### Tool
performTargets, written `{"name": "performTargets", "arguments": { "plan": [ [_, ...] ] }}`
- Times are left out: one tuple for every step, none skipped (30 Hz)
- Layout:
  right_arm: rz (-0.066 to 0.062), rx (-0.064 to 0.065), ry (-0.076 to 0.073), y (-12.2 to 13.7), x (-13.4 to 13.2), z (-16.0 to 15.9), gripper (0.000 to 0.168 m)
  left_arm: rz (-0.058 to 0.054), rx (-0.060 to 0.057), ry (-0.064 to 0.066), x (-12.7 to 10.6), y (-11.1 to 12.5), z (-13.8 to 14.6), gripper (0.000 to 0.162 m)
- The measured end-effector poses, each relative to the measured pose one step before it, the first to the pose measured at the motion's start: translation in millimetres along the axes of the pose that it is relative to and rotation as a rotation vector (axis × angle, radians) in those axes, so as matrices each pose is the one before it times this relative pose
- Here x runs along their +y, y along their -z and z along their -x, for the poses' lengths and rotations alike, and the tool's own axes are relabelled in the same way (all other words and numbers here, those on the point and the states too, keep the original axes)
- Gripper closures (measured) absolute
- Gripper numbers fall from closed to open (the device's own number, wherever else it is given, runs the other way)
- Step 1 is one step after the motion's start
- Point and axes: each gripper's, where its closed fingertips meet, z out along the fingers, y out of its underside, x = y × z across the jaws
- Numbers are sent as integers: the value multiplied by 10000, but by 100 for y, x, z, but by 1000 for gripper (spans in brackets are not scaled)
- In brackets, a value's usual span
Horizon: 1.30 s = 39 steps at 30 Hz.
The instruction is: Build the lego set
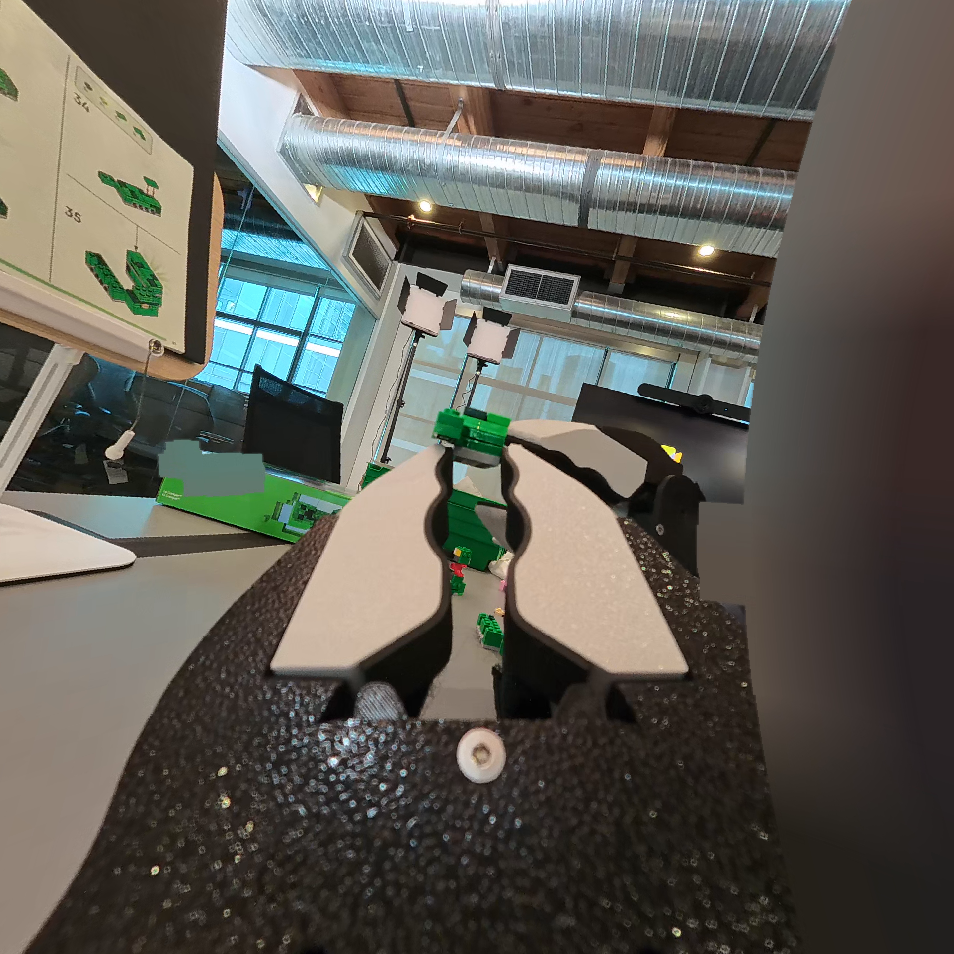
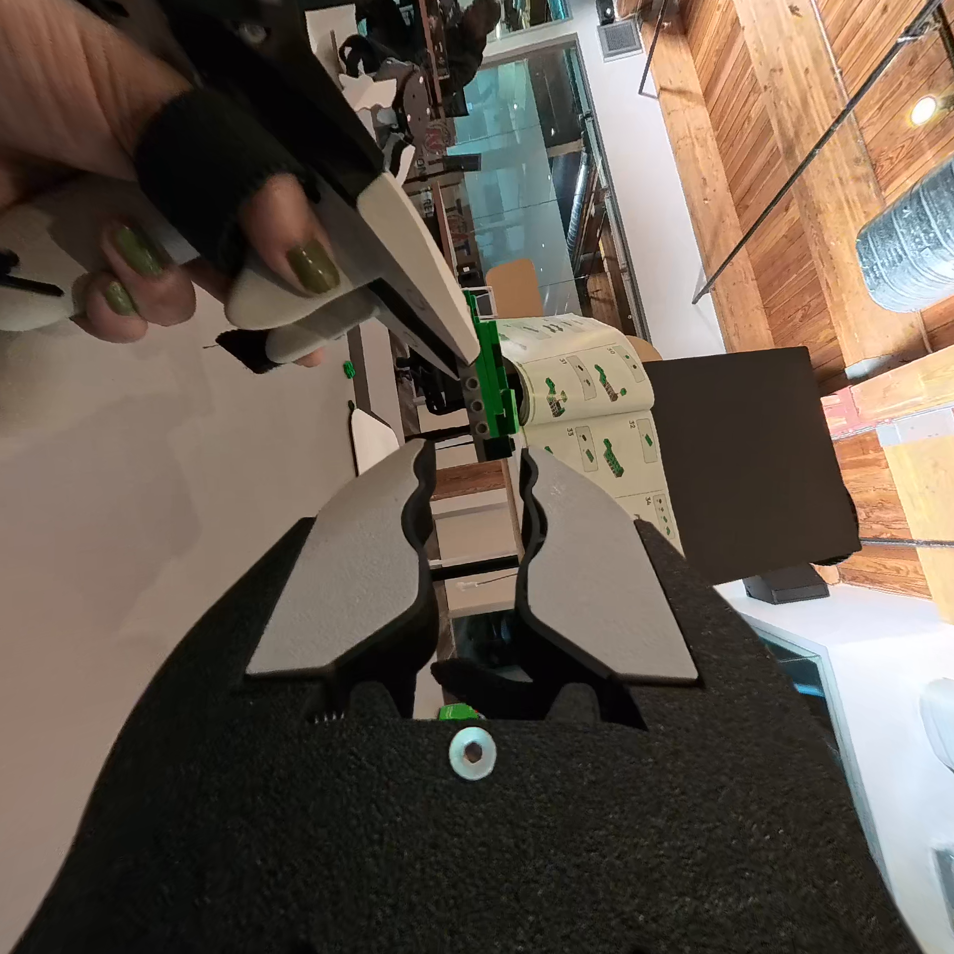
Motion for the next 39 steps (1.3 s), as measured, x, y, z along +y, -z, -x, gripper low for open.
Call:
{"name": "performTargets", "arguments": {
  "plan": [
    [2, -2, 32, -52, 4, 1, 138, 7, 6, 0, 7, -7, -17, 145],
    [-2, 17, 33, -45, 5, -15, 138, 3, 0, 0, 6, -4, 8, 145],
    [5, 13, 41, -40, -5, 8, 139, -6, -9, -2, -9, 2, 5, 145],
    [10, 34, 47, -36, 4, -13, 138, -10, -1, 5, -18, 9, 11, 145],
    [-8, 27, 65, -12, -20, 13, 138, -9, -7, 8, -17, 10, 17, 145],
    [-17, 21, 62, -8, -27, 31, 138, -10, -7, 0, -12, 11, 10, 145],
    [-1, 37, 44, -16, -17, 15, 138, -2, -1, 0, -3, -2, 1, 145],
    [11, 42, 50, -28, 2, 25, 139, 4, 2, 2, 6, 3, -3, 145],
    [19, 15, 69, -63, 6, 50, 139, 3, -1, -1, 11, -3, -4, 145],
    [27, 54, 97, -69, 2, 12, 139, -6, -9, -4, -7, -4, 14, 145],
    [25, 66, 125, -74, -16, -21, 139, -10, -4, 3, -13, 10, 4, 145],
    [17, 48, 117, -62, -43, 8, 139, 0, 2, 11, -5, -1, 3, 145],
    [-13, 26, 102, -51, -59, 32, 138, -2, -4, 6, 0, 3, 17, 145],
    [-28, 50, 81, -39, -81, 4, 138, -3, 0, -2, -6, 4, -6, 145],
    [-19, 74, 55, -40, -66, -59, 138, 6, 7, -2, 8, -13, -9, 145],
    [-25, 144, 57, -13, -73, -174, 137, -8, -7, -1, -11, 12, 11, 145],
    [-49, 153, 79, 1, -103, -214, 137, -8, -2, 2, -18, 6, -1, 145],
    [-50, 132, 92, 3, -114, -207, 137, 7, -2, 2, 17, -7, 3, 145],
    [-33, 87, 98, -23, -98, -128, 137, 14, 1, -7, 17, -18, -5, 145],
    [21, 41, 95, -61, -7, -68, 136, 7, 3, -3, 15, -1, -7, 145],
    [35, 20, 99, -69, 13, -11, 136, 7, 2, 0, 2, -7, 2, 145],
    [34, 9, 97, -89, 34, 16, 135, -3, -7, -5, -5, 4, 5, 145],
    [21, 20, 71, -79, 37, -13, 135, -4, 4, 7, -3, 9, -2, 145],
    [12, -21, 10, -66, 36, 30, 135, -1, -2, 4, -1, -1, 0, 145],
    [22, -76, -49, -63, 83, 73, 135, -9, 4, 6, -10, 5, 0, 145],
    [4, -67, -42, -43, 62, 62, 135, -6, 0, 11, -11, 6, 13, 145],
    [16, -40, -10, -11, 66, 50, 136, 8, 4, 2, 2, 0, -10, 145],
    [15, -27, 13, 17, 55, 33, 136, 14, 4, -5, 24, -13, -8, 145],
    [9, -36, 3, 37, 48, 59, 137, 1, 1, -2, 7, -5, -5, 145],
    [16, -86, -17, 42, 57, 139, 138, -17, -1, 11, -25, 16, 17, 145],
    [10, -108, -15, 48, 53, 176, 140, -17, -2, 22, -30, 15, 23, 145],
    [8, -28, 6, 58, 35, 96, 140, 2, -4, 13, 5, 6, 13, 145],
    [-11, 18, 41, 64, -4, 41, 140, 16, -2, -11, 25, -23, -4, 145],
    [-4, 22, 23, 61, -9, 9, 140, 12, 3, -17, 18, -2, -14, 145],
    [-6, -15, -28, 37, -10, 5, 141, 2, -5, -2, 8, -4, 2, 145],
    [-20, -3, -63, 46, -30, -27, 141, -3, 0, 6, -10, 3, 1, 145],
    [-21, 44, -66, 38, -24, -106, 141, -2, 0, 2, 0, 4, 14, 145],
    [-34, 81, -59, 50, -42, -181, 140, 0, -4, -7, 5, 1, -4, 145],
    [-62, 24, -69, 20, -95, -130, 140, 7, 0, -7, 8, -6, -3, 145]
  ]
}}
